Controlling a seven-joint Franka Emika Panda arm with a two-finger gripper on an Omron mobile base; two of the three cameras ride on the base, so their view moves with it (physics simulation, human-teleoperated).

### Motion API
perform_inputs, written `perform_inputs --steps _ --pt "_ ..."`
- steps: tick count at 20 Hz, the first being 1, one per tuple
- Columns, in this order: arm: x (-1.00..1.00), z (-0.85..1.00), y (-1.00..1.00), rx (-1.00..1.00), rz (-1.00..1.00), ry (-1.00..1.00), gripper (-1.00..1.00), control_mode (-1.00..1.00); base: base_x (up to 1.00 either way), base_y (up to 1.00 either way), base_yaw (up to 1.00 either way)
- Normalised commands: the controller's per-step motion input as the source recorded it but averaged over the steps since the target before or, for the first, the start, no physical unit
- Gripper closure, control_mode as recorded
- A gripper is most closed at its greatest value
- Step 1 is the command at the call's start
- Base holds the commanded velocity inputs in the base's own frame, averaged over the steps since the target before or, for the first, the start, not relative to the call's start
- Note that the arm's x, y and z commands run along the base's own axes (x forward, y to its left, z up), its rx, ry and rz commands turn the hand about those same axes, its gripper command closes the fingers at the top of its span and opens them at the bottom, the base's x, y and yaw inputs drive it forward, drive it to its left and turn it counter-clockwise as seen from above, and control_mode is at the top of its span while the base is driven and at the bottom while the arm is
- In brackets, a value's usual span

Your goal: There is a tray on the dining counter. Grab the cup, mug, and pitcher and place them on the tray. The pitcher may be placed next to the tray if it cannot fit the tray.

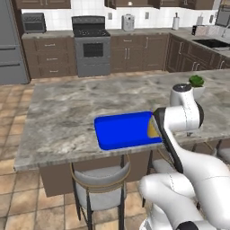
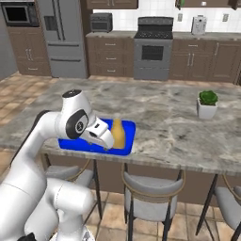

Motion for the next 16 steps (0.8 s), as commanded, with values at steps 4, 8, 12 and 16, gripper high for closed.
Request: perform_inputs --steps 4,8,12,16 --pt "0.00 0.00 0.00 0.00 0.00 0.00 -1.00 1.00 -0.71 0.00 0.00" --pt "0.00 0.00 0.00 0.00 0.00 0.00 -1.00 1.00 -0.79 0.01 0.04" --pt "0.00 0.00 0.00 0.00 0.00 0.00 -1.00 1.00 -0.65 0.35 0.06" --pt "0.00 0.00 0.00 0.00 0.00 0.00 -1.00 1.00 -0.24 0.87 0.00"
